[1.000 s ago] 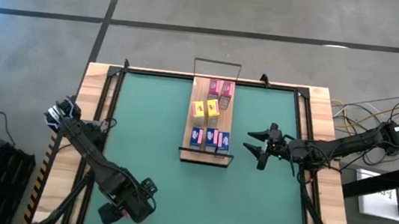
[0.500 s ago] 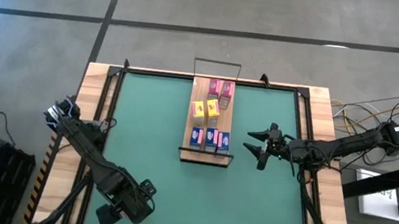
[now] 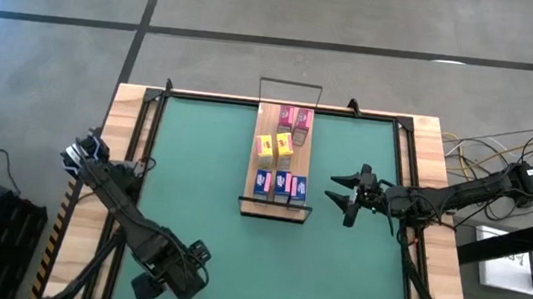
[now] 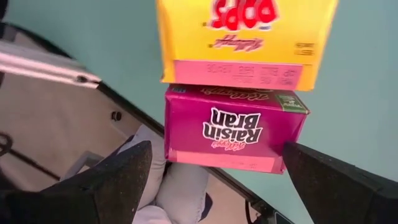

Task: Stack cereal on shelf
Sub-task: Put the pink cereal box on the shelf

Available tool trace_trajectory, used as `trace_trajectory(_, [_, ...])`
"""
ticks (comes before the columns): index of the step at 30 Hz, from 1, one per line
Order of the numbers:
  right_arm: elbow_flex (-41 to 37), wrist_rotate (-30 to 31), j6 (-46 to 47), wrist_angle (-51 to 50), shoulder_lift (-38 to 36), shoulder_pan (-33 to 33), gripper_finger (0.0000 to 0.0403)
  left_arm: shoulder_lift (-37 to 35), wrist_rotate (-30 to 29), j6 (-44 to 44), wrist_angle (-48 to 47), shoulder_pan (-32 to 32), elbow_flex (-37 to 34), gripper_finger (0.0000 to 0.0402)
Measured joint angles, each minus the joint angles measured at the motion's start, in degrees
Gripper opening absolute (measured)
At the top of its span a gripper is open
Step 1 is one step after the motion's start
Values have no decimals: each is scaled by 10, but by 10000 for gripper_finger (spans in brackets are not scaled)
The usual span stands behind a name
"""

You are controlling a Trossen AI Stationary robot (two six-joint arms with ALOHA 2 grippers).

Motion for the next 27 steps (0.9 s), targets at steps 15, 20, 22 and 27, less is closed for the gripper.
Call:
trace_trajectory(15, [0, 0, 0, 0, 0, 0, 240, 1, -11, 0, -5, -2, 9, 395])
trace_trajectory(20, [0, 0, 0, 0, 0, 0, 240, 1, -22, 0, -4, -3, 9, 399])
trace_trajectory(22, [0, 0, 0, 0, 0, 0, 240, 1, -26, 0, -10, -5, 15, 399])
trace_trajectory(27, [0, 0, 0, 0, 0, 0, 240, 0, -26, 0, -26, -7, 31, 399])
